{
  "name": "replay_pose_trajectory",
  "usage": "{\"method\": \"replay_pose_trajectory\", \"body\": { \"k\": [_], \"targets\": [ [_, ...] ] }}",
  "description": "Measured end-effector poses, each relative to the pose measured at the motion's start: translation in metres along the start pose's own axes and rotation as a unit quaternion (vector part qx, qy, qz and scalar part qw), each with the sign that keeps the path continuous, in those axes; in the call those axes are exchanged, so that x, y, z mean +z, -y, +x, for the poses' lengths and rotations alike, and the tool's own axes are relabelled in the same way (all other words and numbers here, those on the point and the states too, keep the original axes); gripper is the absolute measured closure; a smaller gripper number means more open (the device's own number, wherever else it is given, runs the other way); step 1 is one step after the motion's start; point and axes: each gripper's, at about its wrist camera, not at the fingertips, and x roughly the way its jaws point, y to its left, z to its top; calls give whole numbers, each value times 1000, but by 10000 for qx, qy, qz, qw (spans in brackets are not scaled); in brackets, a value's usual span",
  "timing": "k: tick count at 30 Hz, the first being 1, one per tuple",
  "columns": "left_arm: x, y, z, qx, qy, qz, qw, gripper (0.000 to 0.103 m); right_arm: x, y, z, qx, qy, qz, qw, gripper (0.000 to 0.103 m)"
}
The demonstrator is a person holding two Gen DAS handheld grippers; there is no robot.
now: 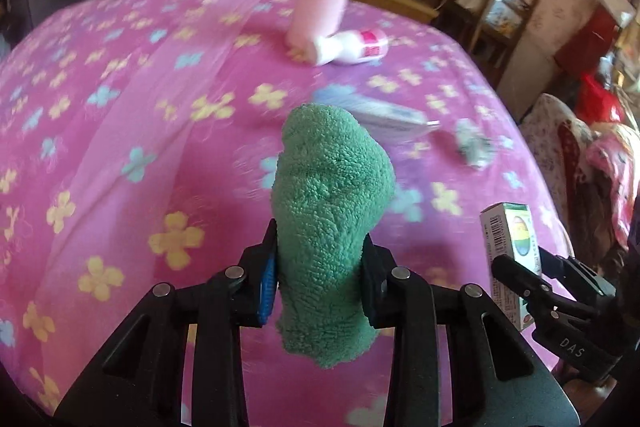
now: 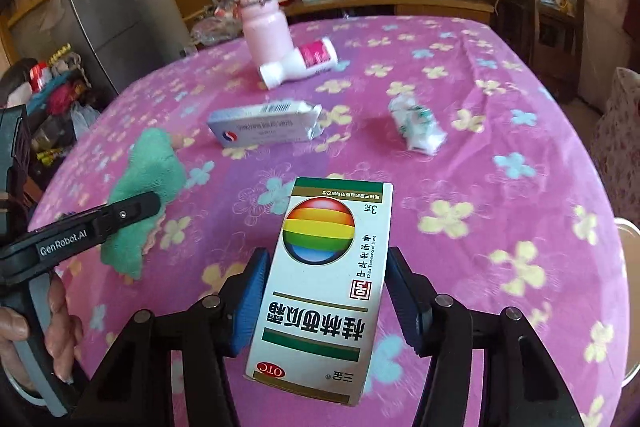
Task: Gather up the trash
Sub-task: 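Carry the towel and medicine box over the white bucket with both grippers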
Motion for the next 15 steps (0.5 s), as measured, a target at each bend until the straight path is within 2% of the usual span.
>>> {"method": "replay_pose_trajectory", "body": {
  "k": [5,15],
  "targets": [
    [-5,46,-16,-191,163,326,9992,72,-7,24,-38,-111,267,199,9994,47],
    [-14,133,-13,-498,149,904,9945,72,-25,87,-91,-555,555,703,9944,47]
  ]
}}
